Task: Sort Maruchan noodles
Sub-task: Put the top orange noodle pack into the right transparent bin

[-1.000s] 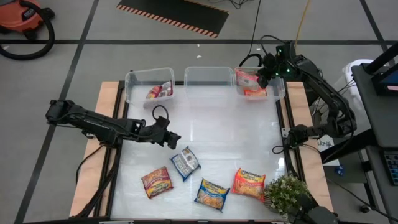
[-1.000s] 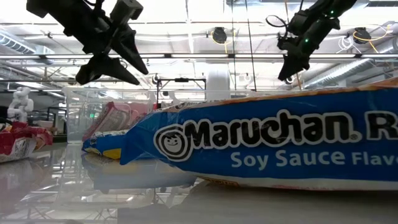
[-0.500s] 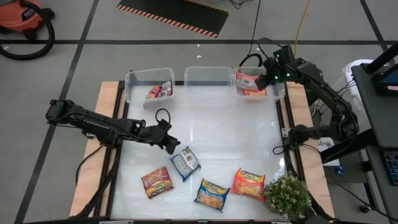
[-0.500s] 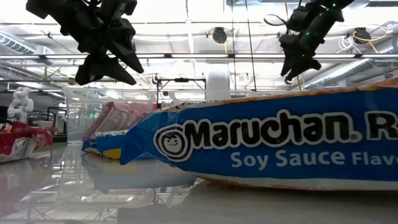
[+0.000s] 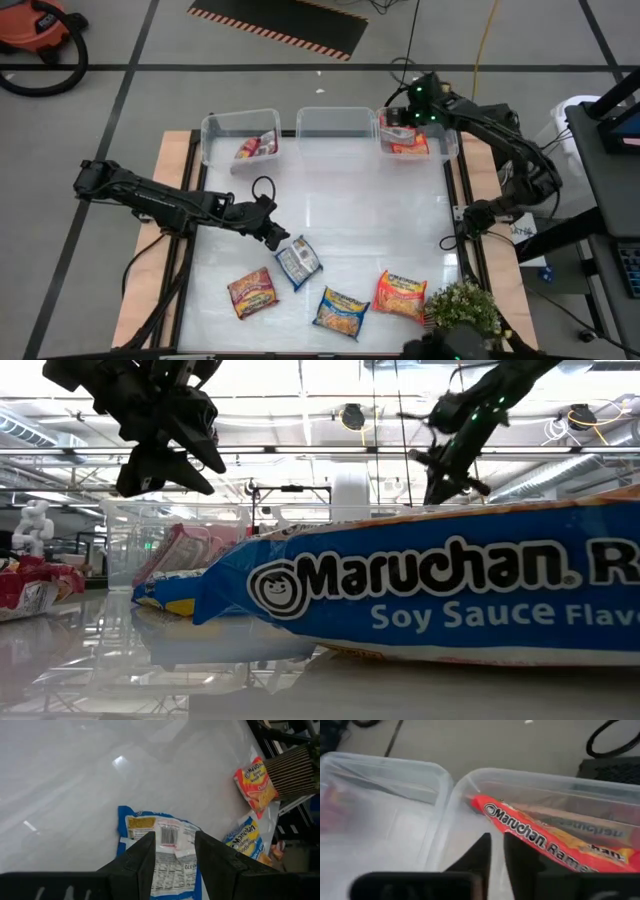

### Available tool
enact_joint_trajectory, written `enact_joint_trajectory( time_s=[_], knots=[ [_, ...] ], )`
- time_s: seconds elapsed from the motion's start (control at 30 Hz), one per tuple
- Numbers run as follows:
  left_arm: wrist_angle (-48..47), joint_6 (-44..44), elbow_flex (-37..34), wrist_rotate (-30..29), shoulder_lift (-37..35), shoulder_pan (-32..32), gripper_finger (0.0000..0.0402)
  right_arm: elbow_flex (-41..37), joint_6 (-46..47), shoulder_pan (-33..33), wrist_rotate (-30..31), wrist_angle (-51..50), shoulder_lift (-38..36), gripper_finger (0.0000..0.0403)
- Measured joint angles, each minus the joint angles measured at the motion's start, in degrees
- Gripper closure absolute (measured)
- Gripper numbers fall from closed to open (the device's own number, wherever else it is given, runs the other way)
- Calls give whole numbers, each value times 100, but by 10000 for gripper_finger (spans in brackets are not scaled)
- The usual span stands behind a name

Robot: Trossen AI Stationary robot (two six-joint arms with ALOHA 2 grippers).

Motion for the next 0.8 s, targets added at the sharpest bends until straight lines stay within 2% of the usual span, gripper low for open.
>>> enact_joint_trajectory(
  time_s=[0.13,0.3,0.7,0.8],
  knots=[
    [9,-44,0,204,0,-1,259,-1,131,66,381,367,265,398],
    [17,-142,0,295,0,-116,259,2,134,58,719,163,373,397],
    [-66,598,0,31,0,-156,259,-1,17,373,688,-851,343,402],
    [-111,640,0,26,0,-133,259,-1,230,472,692,-681,260,402]
  ],
)
